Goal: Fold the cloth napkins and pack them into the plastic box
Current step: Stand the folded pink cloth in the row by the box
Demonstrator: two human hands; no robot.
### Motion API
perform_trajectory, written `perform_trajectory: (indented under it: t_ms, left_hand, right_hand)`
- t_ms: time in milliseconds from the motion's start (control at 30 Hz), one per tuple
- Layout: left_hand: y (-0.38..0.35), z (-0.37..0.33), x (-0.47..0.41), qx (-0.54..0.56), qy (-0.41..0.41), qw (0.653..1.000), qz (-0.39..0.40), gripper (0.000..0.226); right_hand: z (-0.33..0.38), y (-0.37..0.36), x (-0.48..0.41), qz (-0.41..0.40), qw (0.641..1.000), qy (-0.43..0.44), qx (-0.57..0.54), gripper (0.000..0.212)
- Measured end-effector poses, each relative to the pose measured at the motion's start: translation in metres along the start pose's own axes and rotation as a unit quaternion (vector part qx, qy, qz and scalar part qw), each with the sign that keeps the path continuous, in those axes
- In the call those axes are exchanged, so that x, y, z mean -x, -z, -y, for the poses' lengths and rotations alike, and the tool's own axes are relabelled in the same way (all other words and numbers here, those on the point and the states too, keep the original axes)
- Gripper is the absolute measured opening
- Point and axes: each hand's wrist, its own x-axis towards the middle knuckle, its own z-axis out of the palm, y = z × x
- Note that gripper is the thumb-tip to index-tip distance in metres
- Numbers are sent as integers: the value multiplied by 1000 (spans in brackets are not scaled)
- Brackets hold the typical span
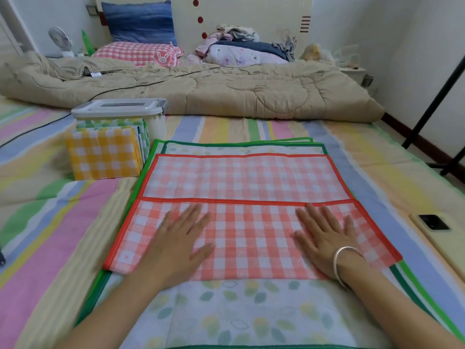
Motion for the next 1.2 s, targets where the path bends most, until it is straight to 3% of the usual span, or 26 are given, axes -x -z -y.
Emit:
perform_trajectory:
  t_ms: [167, 400, 533, 767, 833, 900, 1033, 1200]
  left_hand:
    - [-6, 27, 14, -16, 95, 995, -34, 75]
    - [-5, 28, 11, -5, 99, 995, -9, 84]
    - [3, 23, 10, -32, 113, 993, 31, 87]
    - [49, 1, -7, -52, 165, 975, 141, 78]
    - [57, -12, -18, -48, 143, 983, 100, 74]
    - [57, -33, -28, -24, 69, 997, 28, 65]
    - [40, -69, -44, 61, -75, 994, -59, 48]
    - [20, -76, -50, 52, -80, 992, -79, 44]
  right_hand:
    - [4, -3, 1, -10, 1000, 10, -19, 98]
    - [-16, 5, 1, -10, 999, -25, -40, 74]
    - [-14, 5, 5, -6, 999, -45, 8, 99]
    - [-13, 19, 5, 47, 995, -85, -36, 67]
    - [-8, 30, 1, 34, 990, -111, -82, 56]
    - [1, 39, -10, -21, 988, -119, -97, 52]
    - [43, 52, -46, -108, 992, -26, -61, 49]
    - [81, 79, -129, -99, 992, 72, -17, 54]
